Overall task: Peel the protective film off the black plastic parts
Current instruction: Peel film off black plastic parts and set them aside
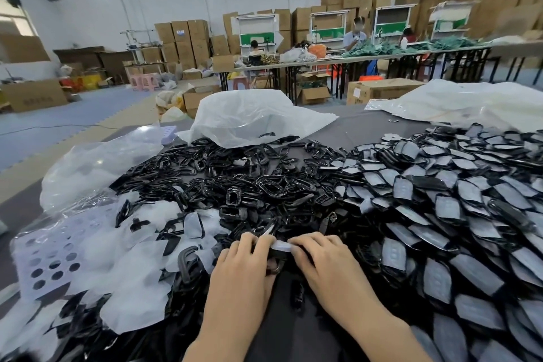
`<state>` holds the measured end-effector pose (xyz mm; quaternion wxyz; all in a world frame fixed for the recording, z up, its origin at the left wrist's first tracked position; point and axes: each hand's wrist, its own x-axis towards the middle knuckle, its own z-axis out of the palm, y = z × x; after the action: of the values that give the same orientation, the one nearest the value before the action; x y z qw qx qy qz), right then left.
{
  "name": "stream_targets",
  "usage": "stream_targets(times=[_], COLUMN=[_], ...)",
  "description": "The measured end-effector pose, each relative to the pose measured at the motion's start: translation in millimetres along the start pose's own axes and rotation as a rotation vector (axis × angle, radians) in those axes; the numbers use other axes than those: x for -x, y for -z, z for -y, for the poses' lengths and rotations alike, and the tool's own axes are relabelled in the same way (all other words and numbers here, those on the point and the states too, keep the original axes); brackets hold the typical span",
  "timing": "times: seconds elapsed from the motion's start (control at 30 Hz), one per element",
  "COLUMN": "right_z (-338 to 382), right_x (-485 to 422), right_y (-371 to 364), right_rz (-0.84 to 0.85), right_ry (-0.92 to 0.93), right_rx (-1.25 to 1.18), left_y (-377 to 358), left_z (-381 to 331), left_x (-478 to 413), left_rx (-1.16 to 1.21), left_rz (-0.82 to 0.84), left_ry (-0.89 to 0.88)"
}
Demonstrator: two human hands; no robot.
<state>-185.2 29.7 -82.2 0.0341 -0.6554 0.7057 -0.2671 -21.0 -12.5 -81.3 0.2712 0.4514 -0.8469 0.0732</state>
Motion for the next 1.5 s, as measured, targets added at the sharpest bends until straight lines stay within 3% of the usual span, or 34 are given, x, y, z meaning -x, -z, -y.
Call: stream_targets(times=[0.37,0.57,0.77,0.93,1.0,1.07,1.2,1.4,1.5], right_z=[-2,-1,-7,-9,-7,-2,10,10,8], right_x=[1,-22,-63,-57,-46,-35,-23,-15,-13], right_y=[1,8,4,9,15,20,26,16,11], right_rz=[-0.095,-0.321,0.058,0.001,-0.102,-0.167,-0.100,-0.014,-0.025], right_ry=[-0.056,-0.038,-0.031,0.010,-0.047,-0.125,-0.254,-0.326,-0.306], right_rx=[-0.132,-0.169,0.226,0.229,-0.023,-0.452,-1.151,-1.332,-1.279], left_y=[1,6,11,10,14,16,22,28,29], left_z=[4,4,6,8,7,8,1,-4,-3], left_x=[4,2,4,3,1,1,5,4,3], left_rx=[0.192,0.366,0.538,0.604,0.661,0.712,0.720,0.863,0.911], left_rz=[-0.135,-0.125,-0.053,-0.080,-0.129,-0.178,-0.234,-0.205,-0.185], left_ry=[0.075,0.171,0.263,0.270,0.260,0.265,0.236,0.314,0.359])
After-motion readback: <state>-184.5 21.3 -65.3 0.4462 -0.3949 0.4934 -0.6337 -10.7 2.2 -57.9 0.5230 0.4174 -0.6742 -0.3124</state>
